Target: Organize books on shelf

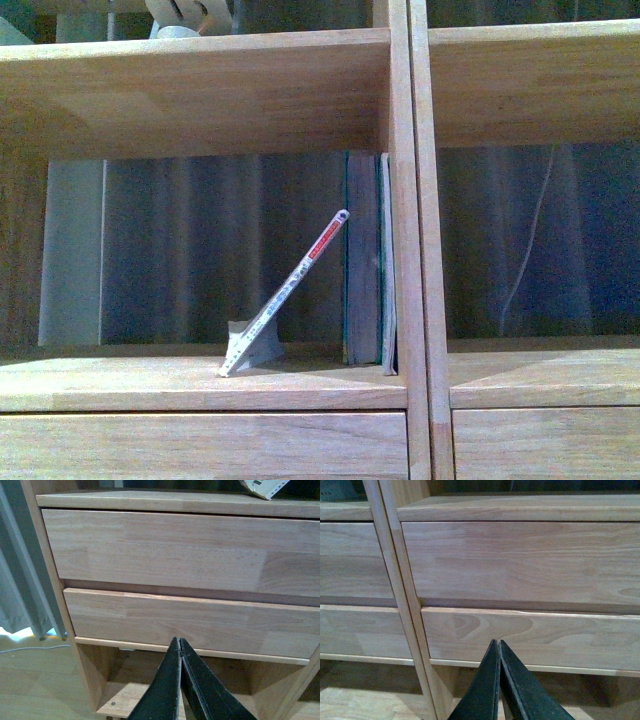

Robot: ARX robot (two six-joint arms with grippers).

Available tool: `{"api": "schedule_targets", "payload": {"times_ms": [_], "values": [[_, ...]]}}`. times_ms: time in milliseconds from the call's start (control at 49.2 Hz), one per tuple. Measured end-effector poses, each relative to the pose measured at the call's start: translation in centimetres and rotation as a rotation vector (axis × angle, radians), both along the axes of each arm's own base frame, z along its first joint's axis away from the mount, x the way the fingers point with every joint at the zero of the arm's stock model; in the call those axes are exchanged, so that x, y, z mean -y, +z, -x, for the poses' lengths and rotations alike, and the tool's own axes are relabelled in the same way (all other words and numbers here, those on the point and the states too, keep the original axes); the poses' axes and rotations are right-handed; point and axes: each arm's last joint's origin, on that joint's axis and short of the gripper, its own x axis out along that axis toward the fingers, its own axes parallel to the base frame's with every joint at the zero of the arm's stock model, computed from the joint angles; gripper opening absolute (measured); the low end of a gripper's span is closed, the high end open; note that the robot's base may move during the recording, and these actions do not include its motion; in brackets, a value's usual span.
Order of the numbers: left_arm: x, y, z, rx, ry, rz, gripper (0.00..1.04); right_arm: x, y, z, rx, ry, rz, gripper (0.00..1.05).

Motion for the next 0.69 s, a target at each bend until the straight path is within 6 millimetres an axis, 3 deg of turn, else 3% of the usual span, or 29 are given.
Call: {"api": "schedule_targets", "payload": {"times_ms": [691], "values": [[0.0, -1.9, 0.0, 0.007, 0.0, -0.002, 0.03, 0.0, -1.9, 1.4, 0.021, -0.001, 0.0, 0.03]]}}
